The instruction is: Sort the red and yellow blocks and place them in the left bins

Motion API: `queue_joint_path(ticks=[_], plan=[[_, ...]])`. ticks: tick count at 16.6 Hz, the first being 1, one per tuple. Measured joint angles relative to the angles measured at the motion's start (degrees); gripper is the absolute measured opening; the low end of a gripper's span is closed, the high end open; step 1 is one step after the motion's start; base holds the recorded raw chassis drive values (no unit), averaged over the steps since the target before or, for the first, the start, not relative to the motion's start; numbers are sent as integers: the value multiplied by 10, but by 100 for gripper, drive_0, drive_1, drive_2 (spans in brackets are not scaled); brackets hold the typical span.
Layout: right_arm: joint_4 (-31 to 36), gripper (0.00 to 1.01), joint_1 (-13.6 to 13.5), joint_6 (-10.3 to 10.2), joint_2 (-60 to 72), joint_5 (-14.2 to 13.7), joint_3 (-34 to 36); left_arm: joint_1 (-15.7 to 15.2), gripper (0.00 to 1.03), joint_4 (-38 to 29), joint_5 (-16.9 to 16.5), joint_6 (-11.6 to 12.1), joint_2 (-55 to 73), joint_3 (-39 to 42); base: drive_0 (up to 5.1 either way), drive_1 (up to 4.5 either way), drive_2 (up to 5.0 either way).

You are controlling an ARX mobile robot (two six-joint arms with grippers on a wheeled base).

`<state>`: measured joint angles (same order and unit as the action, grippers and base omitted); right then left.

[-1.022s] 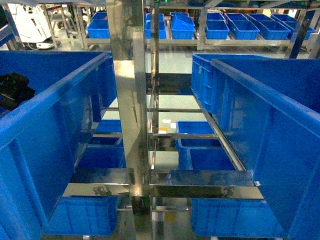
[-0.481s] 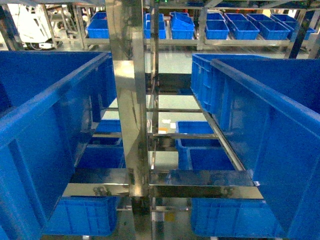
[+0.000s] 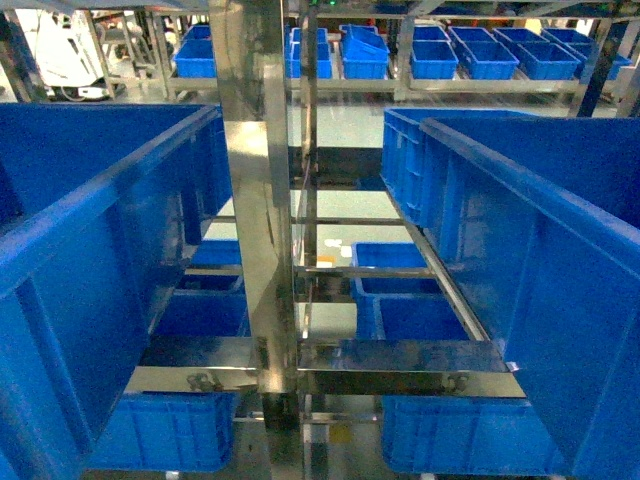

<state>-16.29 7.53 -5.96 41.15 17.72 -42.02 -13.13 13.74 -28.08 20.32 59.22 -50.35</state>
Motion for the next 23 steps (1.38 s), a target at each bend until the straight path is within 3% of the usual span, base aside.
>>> queue_joint_path(ticks=[2, 3, 4, 5, 6, 8, 11, 12, 14, 23], plan=[[1, 98, 0, 0, 0, 0, 0, -3, 98, 4, 5, -2, 14, 3, 0, 0, 0], [90, 92, -15, 15, -12, -45, 31, 4, 94, -76, 36, -23, 6, 28, 0, 0, 0], [186, 77, -52, 35, -61, -133, 100, 27, 82, -215, 126, -81, -38, 104, 0, 0, 0], [229, 64, -76, 46, -89, -164, 153, 45, 69, -307, 174, -135, -77, 178, 0, 0, 0], [247, 55, -78, 49, -100, -169, 179, 53, 58, -356, 193, -162, -95, 222, 0, 0, 0], [262, 33, -75, 54, -122, -176, 235, 62, 38, -387, 217, -187, -120, 281, 0, 0, 0], [280, 2, -75, 58, -167, -176, 289, 84, 4, -403, 231, -199, -174, 352, 0, 0, 0], [283, 2, -75, 58, -181, -176, 306, 108, 2, -404, 265, -201, -193, 370, 0, 0, 0], [283, 2, -75, 58, -202, -176, 334, 134, 2, -400, 277, -201, -227, 405, 0, 0, 0], [257, 2, -75, 58, -286, -177, 389, 131, 2, -341, 281, -201, -354, 472, 0, 0, 0]])
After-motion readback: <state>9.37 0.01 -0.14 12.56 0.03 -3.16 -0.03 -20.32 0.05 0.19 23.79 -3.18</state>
